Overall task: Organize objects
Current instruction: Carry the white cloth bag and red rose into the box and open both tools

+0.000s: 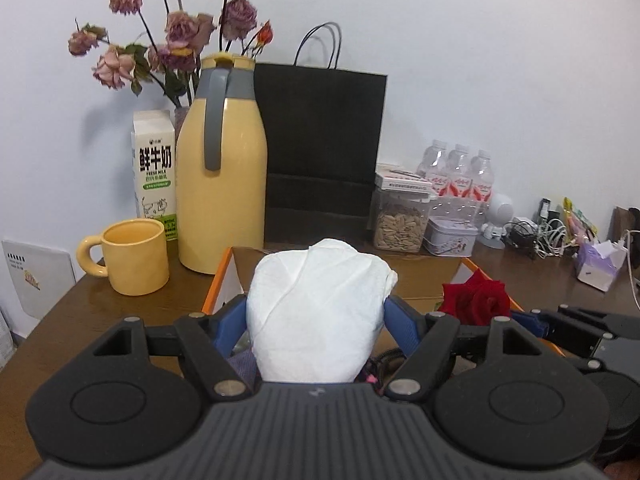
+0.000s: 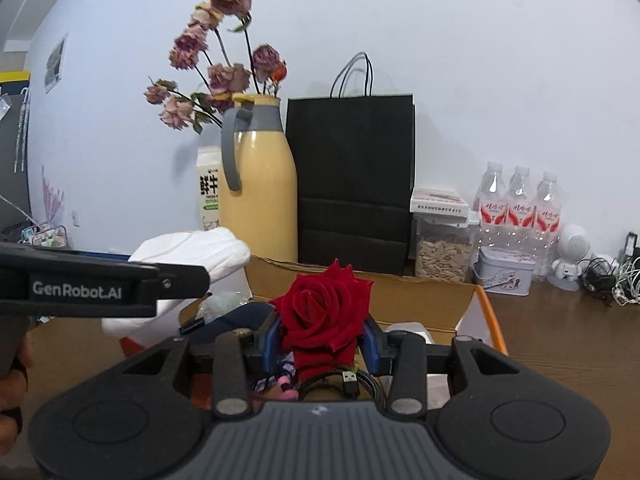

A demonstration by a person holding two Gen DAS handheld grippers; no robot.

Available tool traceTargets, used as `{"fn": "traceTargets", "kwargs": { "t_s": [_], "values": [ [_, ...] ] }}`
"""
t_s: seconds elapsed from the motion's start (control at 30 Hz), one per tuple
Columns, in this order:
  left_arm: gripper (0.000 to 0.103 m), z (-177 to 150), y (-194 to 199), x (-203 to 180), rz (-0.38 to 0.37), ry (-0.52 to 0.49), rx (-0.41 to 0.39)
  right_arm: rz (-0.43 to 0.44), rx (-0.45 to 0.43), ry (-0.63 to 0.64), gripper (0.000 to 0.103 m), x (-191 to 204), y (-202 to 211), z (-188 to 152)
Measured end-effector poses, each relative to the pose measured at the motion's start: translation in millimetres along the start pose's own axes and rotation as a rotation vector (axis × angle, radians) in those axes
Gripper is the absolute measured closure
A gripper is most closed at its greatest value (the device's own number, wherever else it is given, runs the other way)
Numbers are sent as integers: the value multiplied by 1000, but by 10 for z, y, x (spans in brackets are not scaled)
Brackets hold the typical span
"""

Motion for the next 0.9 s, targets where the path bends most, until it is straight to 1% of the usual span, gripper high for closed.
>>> {"fn": "traceTargets", "kwargs": {
  "t_s": [0.23,0.33,0.4,0.47,0.57,0.63,0.67,0.7,0.73,0.77,0.8,0.83,0.87,0.9],
  "values": [
    [28,132,-424,-76,30,5,22,-28,61,-50,64,-143,-402,1],
    [28,120,-568,-108,27,11,36,-39,78,-78,64,-199,-495,14],
    [28,78,-656,-127,25,0,61,-43,82,-84,64,-219,-509,-1],
    [28,28,-708,-131,34,-8,80,-35,89,-91,64,-238,-527,-14],
    [28,-5,-721,-140,34,-16,83,-24,92,-94,64,-250,-528,-26],
    [25,-13,-697,-144,33,-20,73,-24,93,-92,61,-244,-525,-31],
    [21,-16,-678,-143,33,-19,66,-30,91,-90,60,-243,-521,-33],
    [15,-19,-656,-136,34,-15,54,-37,87,-89,57,-241,-514,-32],
    [8,-20,-632,-128,33,-9,39,-43,81,-87,45,-237,-497,-33],
    [0,-21,-606,-116,32,0,16,-48,71,-85,39,-233,-479,-30],
    [0,-29,-568,-102,35,11,-15,-52,58,-83,25,-226,-453,-28],
    [0,-35,-552,-96,40,13,-23,-56,46,-83,17,-223,-430,-24],
    [0,-41,-551,-91,47,16,-19,-65,32,-82,6,-218,-404,-20],
    [0,-37,-557,-85,51,20,-16,-73,20,-80,0,-214,-382,-17]
  ]
}}
Point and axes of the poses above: each gripper's, at about its wrist camera, not at the fingertips, and y roughly against the way its jaws point, x to its left, z to its top, the point moved 1 cm from there along -y, roughly the way its jaws point, and after that the axes turned 4 degrees about z, right-handed, at the moved point
